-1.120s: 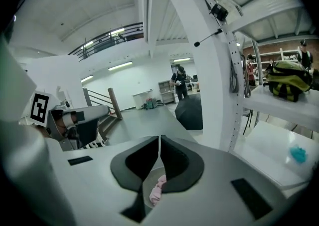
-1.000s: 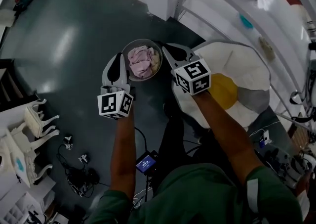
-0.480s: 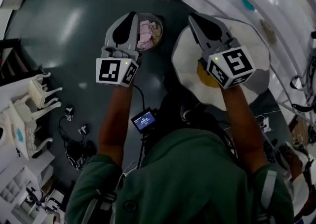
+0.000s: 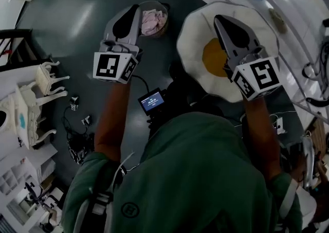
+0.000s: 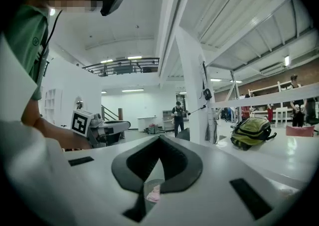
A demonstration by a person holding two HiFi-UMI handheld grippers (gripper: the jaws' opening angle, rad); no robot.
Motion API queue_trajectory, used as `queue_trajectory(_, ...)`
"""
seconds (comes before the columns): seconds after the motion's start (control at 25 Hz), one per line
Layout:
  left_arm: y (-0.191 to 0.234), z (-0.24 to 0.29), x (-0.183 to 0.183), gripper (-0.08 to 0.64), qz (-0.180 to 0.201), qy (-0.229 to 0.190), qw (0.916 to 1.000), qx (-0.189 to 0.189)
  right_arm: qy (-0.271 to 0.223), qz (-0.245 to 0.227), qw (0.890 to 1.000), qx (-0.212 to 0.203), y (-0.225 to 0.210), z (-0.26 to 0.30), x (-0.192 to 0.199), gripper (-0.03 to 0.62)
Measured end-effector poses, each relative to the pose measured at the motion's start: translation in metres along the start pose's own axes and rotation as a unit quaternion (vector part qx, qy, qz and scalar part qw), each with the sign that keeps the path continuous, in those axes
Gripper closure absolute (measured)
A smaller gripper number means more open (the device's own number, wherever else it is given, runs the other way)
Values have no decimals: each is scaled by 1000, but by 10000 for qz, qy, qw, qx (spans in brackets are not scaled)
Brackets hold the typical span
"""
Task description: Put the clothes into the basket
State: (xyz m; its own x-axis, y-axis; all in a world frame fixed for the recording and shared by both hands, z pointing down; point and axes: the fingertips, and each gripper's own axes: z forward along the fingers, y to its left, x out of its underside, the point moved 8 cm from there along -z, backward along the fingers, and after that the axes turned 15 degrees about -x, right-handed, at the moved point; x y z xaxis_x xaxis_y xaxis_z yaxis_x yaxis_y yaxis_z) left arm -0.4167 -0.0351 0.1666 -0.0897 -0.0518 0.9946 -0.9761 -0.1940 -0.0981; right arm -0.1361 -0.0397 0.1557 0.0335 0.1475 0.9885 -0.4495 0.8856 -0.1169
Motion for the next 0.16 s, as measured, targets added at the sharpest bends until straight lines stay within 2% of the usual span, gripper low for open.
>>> queue_trajectory(0.16, -35, -35, -7, 552, 105, 180, 9998, -18, 156, -27, 9998, 115, 18, -65, -2, 588)
